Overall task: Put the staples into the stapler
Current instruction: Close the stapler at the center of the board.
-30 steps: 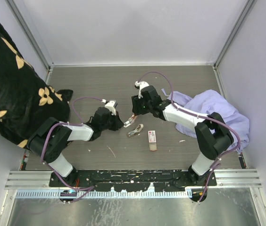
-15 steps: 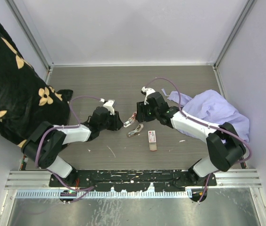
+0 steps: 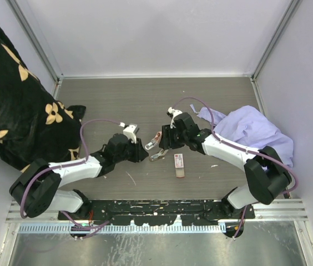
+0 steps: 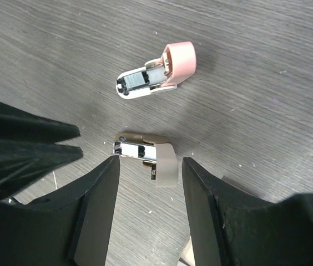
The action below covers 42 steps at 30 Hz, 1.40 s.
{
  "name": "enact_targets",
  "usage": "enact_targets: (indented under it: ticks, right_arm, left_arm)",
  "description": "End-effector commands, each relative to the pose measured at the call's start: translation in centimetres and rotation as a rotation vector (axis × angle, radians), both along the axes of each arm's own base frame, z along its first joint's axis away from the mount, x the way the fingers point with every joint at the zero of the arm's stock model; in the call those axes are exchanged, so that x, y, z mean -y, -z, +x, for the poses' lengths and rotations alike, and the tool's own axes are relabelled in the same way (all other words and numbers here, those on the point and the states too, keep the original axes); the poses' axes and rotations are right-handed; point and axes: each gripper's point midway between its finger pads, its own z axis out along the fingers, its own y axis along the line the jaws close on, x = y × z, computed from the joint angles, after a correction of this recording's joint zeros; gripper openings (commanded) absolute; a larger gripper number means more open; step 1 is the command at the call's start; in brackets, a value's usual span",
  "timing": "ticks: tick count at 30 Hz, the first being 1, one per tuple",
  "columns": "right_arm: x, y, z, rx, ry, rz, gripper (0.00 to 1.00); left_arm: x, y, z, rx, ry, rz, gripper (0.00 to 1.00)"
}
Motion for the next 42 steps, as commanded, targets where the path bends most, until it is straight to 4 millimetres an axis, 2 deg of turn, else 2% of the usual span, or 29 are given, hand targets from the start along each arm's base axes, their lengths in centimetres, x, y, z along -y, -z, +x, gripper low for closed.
enact_targets:
  ticks: [1, 6, 15, 22, 28, 35, 42]
  right_arm:
    - [-0.9, -1.0, -0.3, 0.011, -0.014, 0.042, 0.54]
    - [-0.9, -0.7, -0.6, 0.004, -0.009, 0.032, 0.54]
    - [-1.0, -0.8, -0.9, 0.01, -0.004, 0.028, 0.53]
    - [-1.2, -0.9, -1.0, 0.016, -0.01, 0.028, 0.51]
    - [-1.3, -0.2, -1.0, 0.015, -0.011, 0.003, 0.48]
    - [-1.2, 0.7, -0.9, 0.022, 0.002, -0.051, 0.39]
    - [-1.8, 0.6, -1.2, 0.035, -0.004, -0.081, 0.36]
  left_arm:
    - [-0.2, 1.3, -1.6, -0.048, -0.01, 0.009, 0.25]
    - [0.4, 2.5, -2.3, -0.082, 0.007, 0.015, 0.21]
    - [1.6, 3.5, -1.2, -0.074, 0.024, 0.051, 0.18]
    - [1.8, 3.8, -1.1, -0.076, 0.026, 0.048, 0.17]
    - [2.0, 3.8, -1.0, -0.071, 0.024, 0.04, 0.17]
    - [2.2, 4.1, -1.0, -0.075, 0.03, 0.045, 0.16]
    - [2.3, 4.2, -0.9, -0.073, 0.032, 0.045, 0.16]
